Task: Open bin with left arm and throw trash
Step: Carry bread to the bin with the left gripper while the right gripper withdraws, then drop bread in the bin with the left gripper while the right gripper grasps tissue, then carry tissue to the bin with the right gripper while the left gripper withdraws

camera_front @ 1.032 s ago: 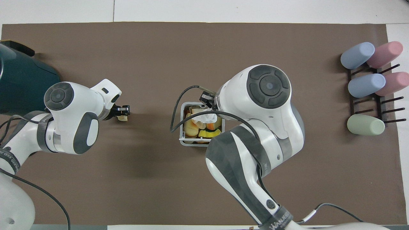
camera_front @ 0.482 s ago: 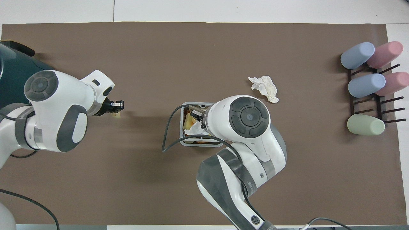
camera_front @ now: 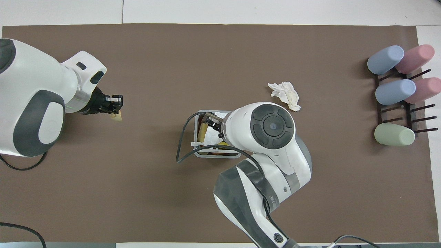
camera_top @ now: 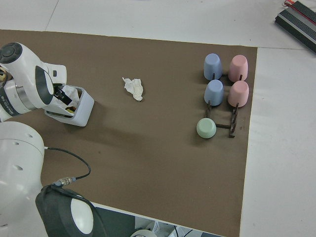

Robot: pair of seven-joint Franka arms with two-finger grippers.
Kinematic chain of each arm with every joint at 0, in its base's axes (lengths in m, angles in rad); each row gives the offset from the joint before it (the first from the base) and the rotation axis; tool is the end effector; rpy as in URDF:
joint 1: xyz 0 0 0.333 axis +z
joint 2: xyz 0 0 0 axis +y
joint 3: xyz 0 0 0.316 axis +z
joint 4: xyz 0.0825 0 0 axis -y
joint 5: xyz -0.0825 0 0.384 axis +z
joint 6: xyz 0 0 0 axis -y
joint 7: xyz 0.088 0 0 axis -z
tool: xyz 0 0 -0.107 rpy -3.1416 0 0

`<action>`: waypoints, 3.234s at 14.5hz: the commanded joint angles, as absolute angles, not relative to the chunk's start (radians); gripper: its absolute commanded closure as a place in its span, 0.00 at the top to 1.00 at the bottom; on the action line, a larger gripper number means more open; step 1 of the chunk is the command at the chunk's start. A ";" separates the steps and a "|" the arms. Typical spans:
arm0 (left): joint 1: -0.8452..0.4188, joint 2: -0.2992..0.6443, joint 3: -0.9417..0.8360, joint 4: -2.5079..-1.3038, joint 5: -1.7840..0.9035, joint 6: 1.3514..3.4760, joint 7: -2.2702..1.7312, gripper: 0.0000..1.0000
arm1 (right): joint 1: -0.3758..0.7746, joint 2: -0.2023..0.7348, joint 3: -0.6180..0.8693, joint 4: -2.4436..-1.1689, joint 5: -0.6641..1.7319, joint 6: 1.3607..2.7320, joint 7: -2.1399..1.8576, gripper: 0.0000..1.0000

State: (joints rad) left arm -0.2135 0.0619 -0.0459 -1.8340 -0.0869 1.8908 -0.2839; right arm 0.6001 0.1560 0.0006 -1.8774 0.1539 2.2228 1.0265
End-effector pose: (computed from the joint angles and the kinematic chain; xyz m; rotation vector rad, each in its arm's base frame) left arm 0.5587 -0.1544 0.4917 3.0595 0.0798 -0.0425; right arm 0.5069 0.3532 0.4466 -2.8206 0.7318 -0.0508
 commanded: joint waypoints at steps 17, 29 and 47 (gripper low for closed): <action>-0.606 0.225 -0.087 -1.870 -0.129 2.335 -0.857 0.00 | 0.267 0.330 -0.008 -1.971 0.081 2.697 -0.094 1.00; -0.657 0.209 -0.084 -1.954 -0.129 2.294 -0.859 0.47 | 0.242 0.370 -0.006 -2.020 0.101 2.712 -0.127 0.93; -0.244 -0.075 -0.074 -1.899 -0.115 1.924 -0.294 1.00 | 0.273 0.290 0.035 -1.689 0.103 2.075 0.295 0.00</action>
